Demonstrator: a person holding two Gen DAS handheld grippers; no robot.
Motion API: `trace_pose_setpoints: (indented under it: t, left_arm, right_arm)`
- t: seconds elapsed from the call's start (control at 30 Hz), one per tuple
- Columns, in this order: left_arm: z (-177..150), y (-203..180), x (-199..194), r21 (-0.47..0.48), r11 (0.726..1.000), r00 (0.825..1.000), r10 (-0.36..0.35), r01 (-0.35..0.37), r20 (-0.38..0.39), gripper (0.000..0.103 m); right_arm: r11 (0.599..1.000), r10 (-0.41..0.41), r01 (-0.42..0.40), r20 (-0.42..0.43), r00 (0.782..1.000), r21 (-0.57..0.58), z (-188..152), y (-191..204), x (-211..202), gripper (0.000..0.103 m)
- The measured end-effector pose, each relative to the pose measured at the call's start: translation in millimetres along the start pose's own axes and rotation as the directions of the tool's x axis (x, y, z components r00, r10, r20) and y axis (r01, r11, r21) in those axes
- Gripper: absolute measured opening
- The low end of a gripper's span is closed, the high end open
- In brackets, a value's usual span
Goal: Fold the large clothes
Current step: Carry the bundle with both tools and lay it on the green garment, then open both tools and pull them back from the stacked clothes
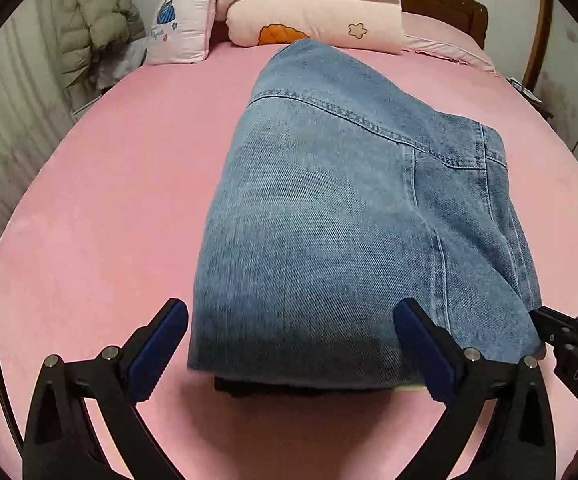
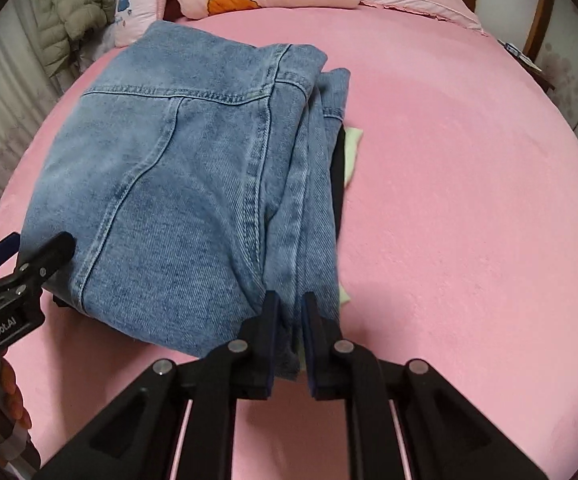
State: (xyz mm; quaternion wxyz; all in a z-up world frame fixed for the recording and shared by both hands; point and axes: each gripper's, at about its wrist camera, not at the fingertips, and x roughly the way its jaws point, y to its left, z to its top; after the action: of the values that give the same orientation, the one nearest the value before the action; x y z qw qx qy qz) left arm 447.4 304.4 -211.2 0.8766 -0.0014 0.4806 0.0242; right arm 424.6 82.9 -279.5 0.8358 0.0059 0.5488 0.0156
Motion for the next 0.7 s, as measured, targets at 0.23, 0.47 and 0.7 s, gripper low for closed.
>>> trace_pose_setpoints:
  t: [0.23,0.47,0.7]
  left_arm:
    - [-14,-14,-77,0.018,0.998,0.998,-0.056,0.056,0.036,0.103]
    - [-38,-47,-211,-0.032,0.988,0.986,-0.148,0.151,0.069,0.103]
    - [-74,-90,-358,-0.081,0.978,0.981,-0.186,0.190,0.050,0.103]
  right_arm:
    - [0.997,0.057,-0.060,0.066,0.996,0.043,-13,-15,-72,0.010]
    - [0.987,0.146,-0.152,0.118,0.982,0.049,-58,-48,-195,0.012]
    - [0.977,0.208,-0.213,0.142,0.968,0.026,-126,-91,-341,0.012]
